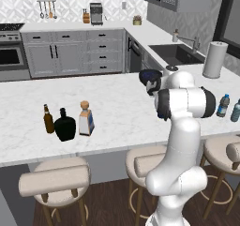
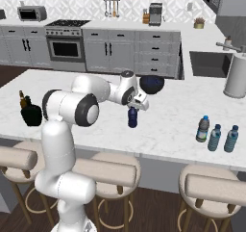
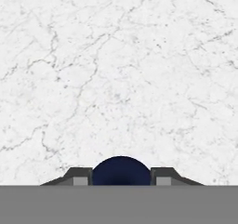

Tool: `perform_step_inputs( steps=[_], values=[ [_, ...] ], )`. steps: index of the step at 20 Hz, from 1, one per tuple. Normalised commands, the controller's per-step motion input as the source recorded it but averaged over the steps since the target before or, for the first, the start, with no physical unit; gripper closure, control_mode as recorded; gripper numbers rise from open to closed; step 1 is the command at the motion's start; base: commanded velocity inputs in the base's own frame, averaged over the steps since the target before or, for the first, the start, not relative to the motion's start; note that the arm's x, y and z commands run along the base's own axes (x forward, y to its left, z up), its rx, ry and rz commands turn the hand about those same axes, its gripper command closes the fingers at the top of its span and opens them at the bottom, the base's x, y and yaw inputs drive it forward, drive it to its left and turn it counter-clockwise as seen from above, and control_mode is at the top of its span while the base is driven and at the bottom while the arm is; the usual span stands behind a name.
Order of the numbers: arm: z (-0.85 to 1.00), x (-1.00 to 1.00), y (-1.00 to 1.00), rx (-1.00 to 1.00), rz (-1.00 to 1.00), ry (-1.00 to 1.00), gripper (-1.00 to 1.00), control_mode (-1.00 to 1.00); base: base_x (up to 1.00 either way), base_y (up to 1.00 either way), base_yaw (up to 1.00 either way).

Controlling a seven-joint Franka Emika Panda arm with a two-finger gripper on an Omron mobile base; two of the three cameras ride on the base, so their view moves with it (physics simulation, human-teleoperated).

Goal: Move the plastic bottles in the middle to the plastics group, and the glass bottles in the middle to the glass group.

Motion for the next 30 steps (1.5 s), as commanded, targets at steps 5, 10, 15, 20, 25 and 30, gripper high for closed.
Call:
perform_step_inputs(
  steps=[5,10,15,20,25,30],
  values=[
    [0.23,-0.07,-0.10,0.00,0.00,0.00,1.00,-1.00,0.00,0.00,0.00],
    [0.66,-0.42,-0.60,0.00,-0.03,0.00,1.00,-1.00,0.00,0.00,0.00],
    [0.40,-0.52,-0.96,0.01,-0.10,0.00,1.00,-1.00,0.00,0.00,0.00],
    [0.22,-0.73,-1.00,0.03,-0.15,0.00,1.00,-1.00,0.00,0.00,0.00],
    [-0.01,-0.74,-0.84,0.00,-0.20,0.00,1.00,-1.00,0.00,0.00,0.00],
    [0.00,-0.19,-0.64,0.00,-0.22,0.00,1.00,-1.00,0.00,0.00,0.00]
  ],
)
